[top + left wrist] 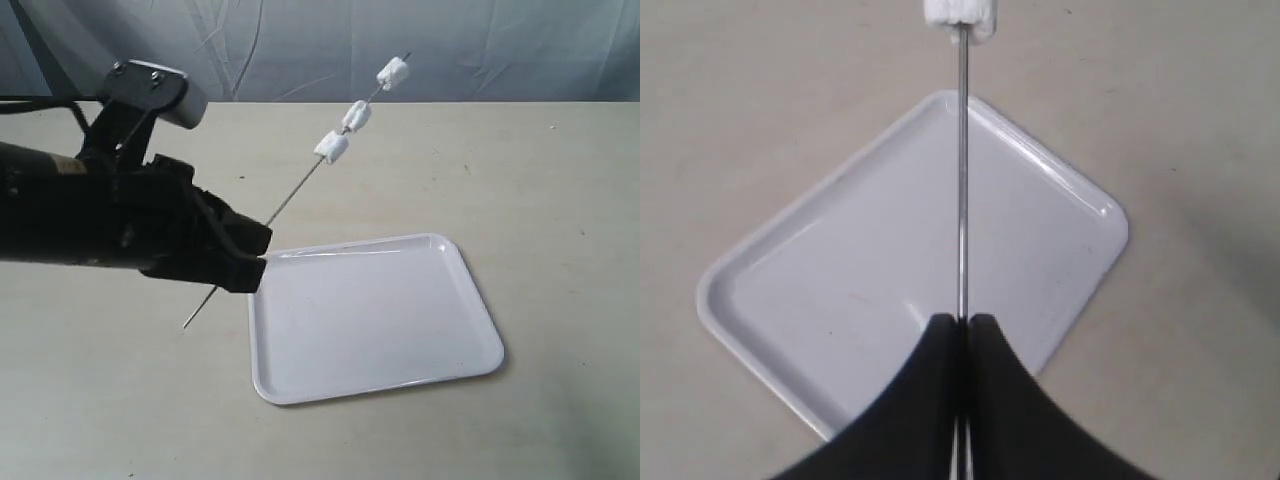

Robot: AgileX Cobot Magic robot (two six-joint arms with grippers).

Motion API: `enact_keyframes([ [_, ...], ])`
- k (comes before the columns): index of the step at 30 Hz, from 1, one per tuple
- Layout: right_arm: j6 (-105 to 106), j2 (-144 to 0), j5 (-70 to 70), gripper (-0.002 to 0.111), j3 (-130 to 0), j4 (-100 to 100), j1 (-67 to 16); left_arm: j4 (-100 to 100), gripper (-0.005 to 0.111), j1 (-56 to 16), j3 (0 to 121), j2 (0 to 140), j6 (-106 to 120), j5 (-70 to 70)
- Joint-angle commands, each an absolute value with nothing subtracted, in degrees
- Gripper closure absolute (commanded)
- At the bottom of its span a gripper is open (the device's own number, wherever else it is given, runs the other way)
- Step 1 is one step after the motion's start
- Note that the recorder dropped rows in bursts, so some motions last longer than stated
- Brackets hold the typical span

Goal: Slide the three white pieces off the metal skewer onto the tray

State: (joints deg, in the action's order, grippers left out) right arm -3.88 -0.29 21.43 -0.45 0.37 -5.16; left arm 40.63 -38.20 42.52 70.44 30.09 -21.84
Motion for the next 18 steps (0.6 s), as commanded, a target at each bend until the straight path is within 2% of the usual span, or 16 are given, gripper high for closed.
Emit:
enact_keyframes([
  [1,-3.63,0.00,20.68,0.109,0.00,0.43,-5.37,47.04,0.107,-38.23,36.86,66.44,27.56,-20.01],
  [8,-3.63,0.00,20.78,0.109,0.00,0.33,-5.37,58.60,0.107,-38.23,28.12,63.75,29.02,-19.29],
  [15,-3.12,0.00,20.46,0.109,0.00,1.27,-5.37,76.63,0.107,-38.34,22.49,63.70,39.99,-19.17],
  [18,-3.00,0.00,15.61,0.109,0.00,3.74,-5.37,84.65,0.107,-38.34,20.87,63.70,47.20,-18.53],
])
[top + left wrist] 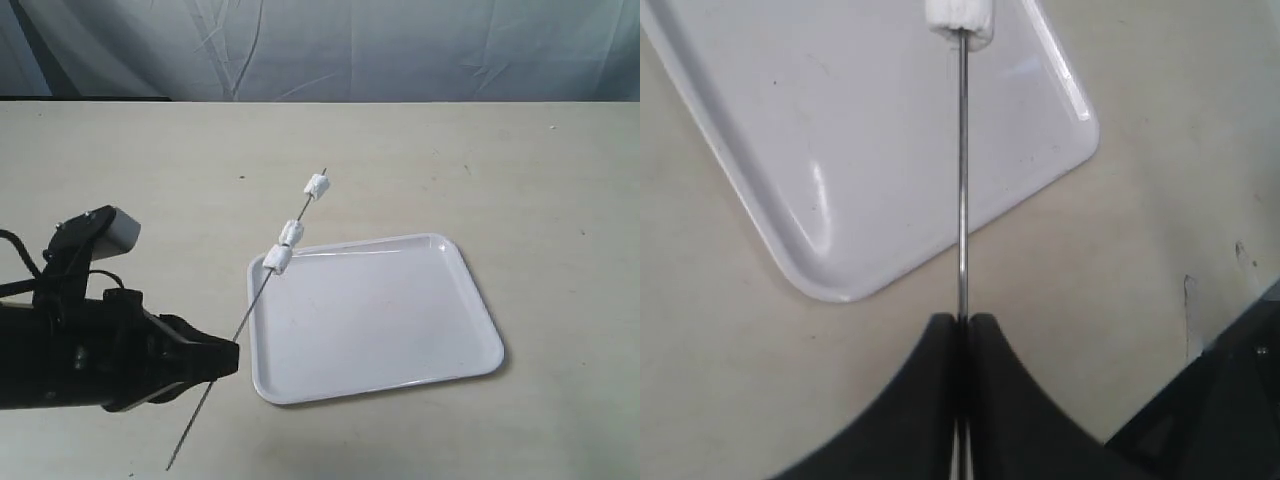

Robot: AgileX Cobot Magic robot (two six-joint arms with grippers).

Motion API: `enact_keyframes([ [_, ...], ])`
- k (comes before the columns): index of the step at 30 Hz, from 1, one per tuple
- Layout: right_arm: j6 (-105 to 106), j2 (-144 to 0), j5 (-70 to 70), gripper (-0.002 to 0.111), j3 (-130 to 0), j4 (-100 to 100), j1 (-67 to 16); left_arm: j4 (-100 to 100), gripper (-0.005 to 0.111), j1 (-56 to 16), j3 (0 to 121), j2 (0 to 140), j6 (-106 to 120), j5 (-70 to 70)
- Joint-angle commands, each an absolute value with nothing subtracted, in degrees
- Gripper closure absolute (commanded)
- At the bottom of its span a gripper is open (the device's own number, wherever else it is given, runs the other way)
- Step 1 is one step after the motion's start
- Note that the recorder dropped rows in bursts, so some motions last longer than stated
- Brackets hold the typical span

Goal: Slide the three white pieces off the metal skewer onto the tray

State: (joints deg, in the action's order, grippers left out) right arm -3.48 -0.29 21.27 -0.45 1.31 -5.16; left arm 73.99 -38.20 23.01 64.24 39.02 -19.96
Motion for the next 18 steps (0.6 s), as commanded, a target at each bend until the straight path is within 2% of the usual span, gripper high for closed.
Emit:
enact_keyframes([
  [1,-3.00,0.00,11.49,0.109,0.00,3.47,-5.37,87.24,0.107,-38.34,20.42,63.70,49.85,-18.53],
  [5,-5.27,0.00,-9.28,0.109,0.00,-8.72,-5.37,99.57,0.107,-38.34,18.40,63.70,59.84,-18.53],
  [10,-9.50,0.00,-33.32,0.109,0.00,-15.65,-5.37,99.95,0.107,-38.34,16.96,63.70,65.10,-16.90],
  [12,-12.84,0.00,-33.97,0.109,0.00,-10.82,-5.37,99.95,0.107,-38.34,16.98,63.70,65.10,-17.45],
  [15,-16.92,0.00,-26.08,0.109,-4.58,11.17,-5.37,99.95,0.107,-38.34,16.98,63.70,65.73,-18.22],
  [18,-31.29,-1.29,-23.37,0.109,-10.16,29.37,-5.37,99.95,0.107,-38.34,16.98,63.99,65.98,-18.22],
])
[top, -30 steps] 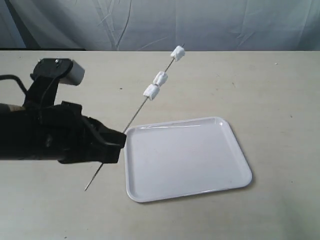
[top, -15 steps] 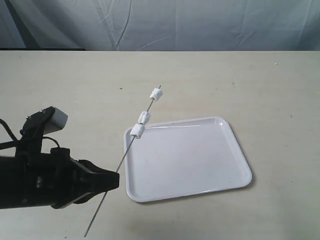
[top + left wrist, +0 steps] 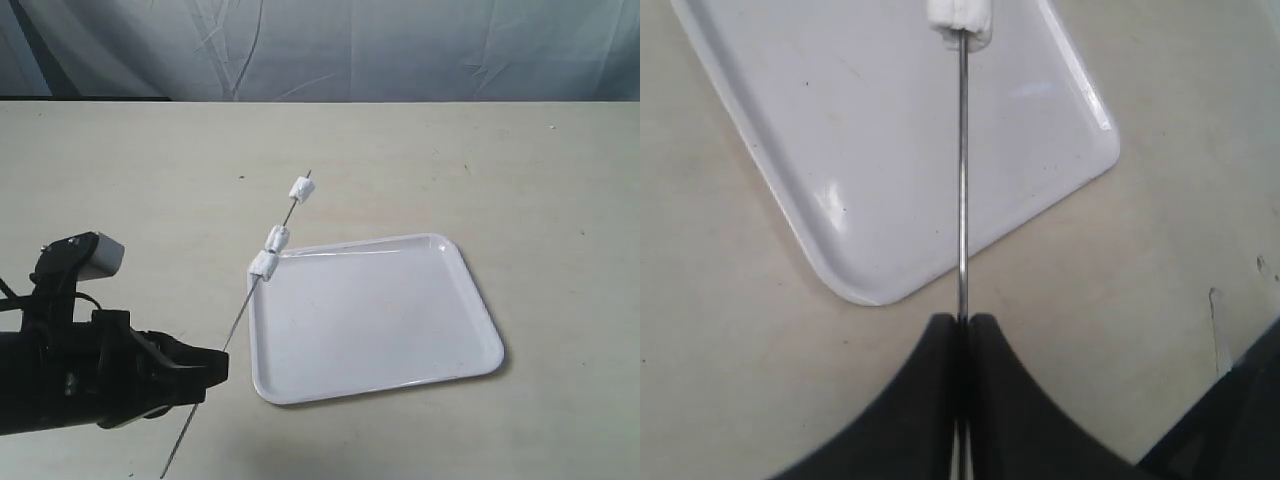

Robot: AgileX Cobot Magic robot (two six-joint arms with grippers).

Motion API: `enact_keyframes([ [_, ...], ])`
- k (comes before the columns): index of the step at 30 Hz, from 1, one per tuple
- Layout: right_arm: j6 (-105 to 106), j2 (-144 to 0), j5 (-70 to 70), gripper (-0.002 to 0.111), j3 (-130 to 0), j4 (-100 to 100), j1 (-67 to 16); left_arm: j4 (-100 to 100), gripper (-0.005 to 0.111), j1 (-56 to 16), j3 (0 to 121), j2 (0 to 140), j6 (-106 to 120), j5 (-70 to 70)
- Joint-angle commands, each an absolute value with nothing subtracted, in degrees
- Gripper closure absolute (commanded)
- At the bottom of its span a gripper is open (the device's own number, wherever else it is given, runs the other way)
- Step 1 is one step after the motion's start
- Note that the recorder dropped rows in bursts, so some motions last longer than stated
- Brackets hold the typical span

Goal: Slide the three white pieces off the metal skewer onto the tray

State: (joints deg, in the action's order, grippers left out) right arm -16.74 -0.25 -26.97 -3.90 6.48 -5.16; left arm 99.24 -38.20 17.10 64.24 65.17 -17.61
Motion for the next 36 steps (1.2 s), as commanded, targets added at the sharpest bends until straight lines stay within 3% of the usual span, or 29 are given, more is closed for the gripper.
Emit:
enact_keyframes([
  [1,-35.87,-2.95,-21.41,0.109,-12.27,32.81,-5.37,99.95,0.107,-38.34,16.98,64.45,65.98,-18.22],
  [6,-49.80,-16.98,-10.56,0.109,-20.14,42.47,-5.49,99.95,0.107,-38.34,16.98,68.29,65.98,-22.50],
  [12,-66.46,-39.61,-14.62,0.109,-27.81,55.84,-7.26,99.95,0.107,-38.34,16.98,72.88,66.33,-23.37],
  [20,-121.27,-75.96,-25.65,0.109,-40.93,99.95,-12.72,99.95,0.107,-38.34,18.80,73.47,66.99,-20.78],
  [24,-121.27,-88.55,-29.01,0.109,-42.68,99.95,-12.83,99.95,0.107,-38.34,19.61,73.47,66.85,-20.89],
  [30,-121.15,-97.05,-22.44,0.109,-42.46,99.95,-12.71,99.95,0.107,-38.34,19.64,73.47,68.18,-21.15],
  [36,-112.20,-97.31,-2.30,0.109,-41.71,99.95,-12.71,99.95,0.107,-38.34,19.87,73.47,68.79,-23.72],
])
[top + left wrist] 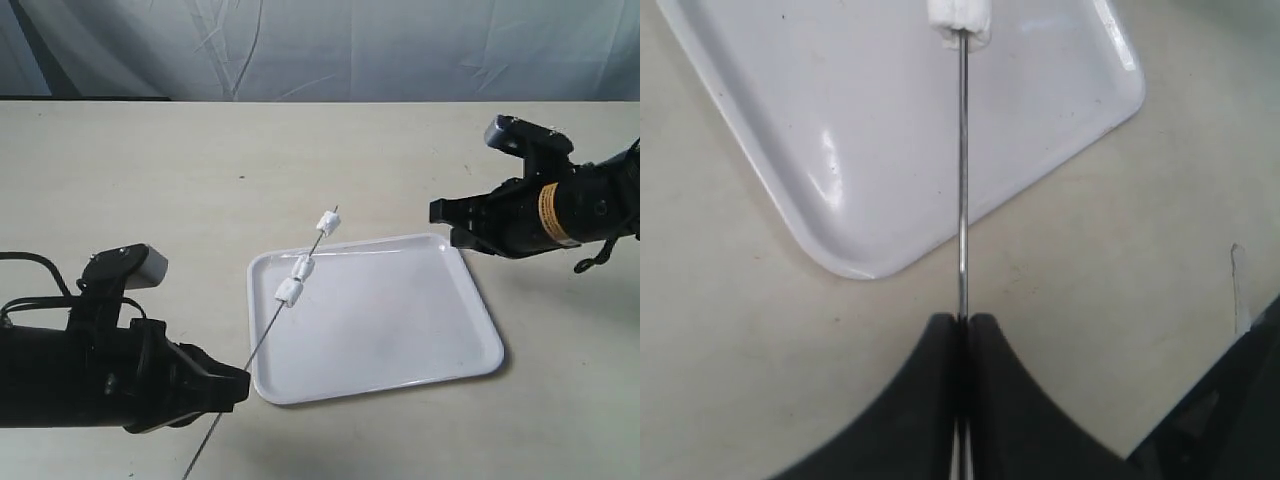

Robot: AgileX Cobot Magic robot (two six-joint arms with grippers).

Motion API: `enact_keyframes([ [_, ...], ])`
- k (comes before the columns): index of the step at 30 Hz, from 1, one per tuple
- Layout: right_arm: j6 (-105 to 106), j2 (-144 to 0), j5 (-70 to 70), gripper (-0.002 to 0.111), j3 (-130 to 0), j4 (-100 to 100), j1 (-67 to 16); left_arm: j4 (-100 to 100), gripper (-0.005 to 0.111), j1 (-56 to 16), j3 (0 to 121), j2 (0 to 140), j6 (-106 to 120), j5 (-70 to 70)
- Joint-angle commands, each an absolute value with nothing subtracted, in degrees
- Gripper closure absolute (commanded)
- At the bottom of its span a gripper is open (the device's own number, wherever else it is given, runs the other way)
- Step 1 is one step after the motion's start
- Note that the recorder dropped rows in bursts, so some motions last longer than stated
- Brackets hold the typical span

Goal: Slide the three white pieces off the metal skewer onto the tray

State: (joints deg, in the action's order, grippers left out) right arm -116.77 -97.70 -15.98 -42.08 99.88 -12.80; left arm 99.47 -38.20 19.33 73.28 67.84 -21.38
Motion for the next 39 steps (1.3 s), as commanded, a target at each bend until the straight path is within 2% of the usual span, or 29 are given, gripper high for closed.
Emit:
enact_keyframes([
  [1,-109.90,-97.31,1.31,0.109,-41.35,99.95,-12.71,99.95,0.107,-38.34,19.87,73.47,69.48,-23.87],
  [5,-99.27,-97.31,10.95,0.109,-39.84,99.95,-12.71,99.95,0.107,-38.34,20.10,73.47,69.76,-23.39],
  [8,-88.21,-97.56,18.75,0.109,-38.85,89.21,-12.71,99.95,0.107,-38.34,20.10,73.47,70.88,-22.86],
  [10,-70.37,-99.37,29.84,0.109,-39.34,71.03,-12.71,99.95,0.107,-38.34,20.10,73.47,70.88,-22.72],
  [11,-55.77,-101.39,34.43,0.109,-40.71,55.28,-12.71,99.95,0.107,-38.34,20.10,73.47,70.88,-22.72],
  [12,-48.18,-102.35,35.21,0.109,-41.66,45.60,-12.71,99.95,0.107,-38.34,20.10,73.47,70.88,-22.72],
  [17,27.84,-105.48,32.82,0.109,-43.29,-37.98,-12.71,99.95,0.107,-38.34,20.10,73.51,70.81,-26.79],
  [20,48.25,-105.38,37.20,0.109,-43.29,-64.18,-12.71,99.95,0.107,-38.34,20.10,73.51,69.20,-27.42],
  [22,50.41,-105.27,35.48,0.109,-43.29,-66.70,-12.71,99.95,0.107,-38.34,20.10,73.51,69.33,-26.52],
  [28,40.51,-104.02,30.12,0.109,-43.85,-51.09,-12.71,99.95,0.107,-38.34,20.10,73.51,69.33,-21.26],
  [39,37.42,-95.43,42.20,0.109,-49.96,-56.99,-12.71,99.95,0.107,-35.56,20.10,81.08,62.75,-21.95],
])
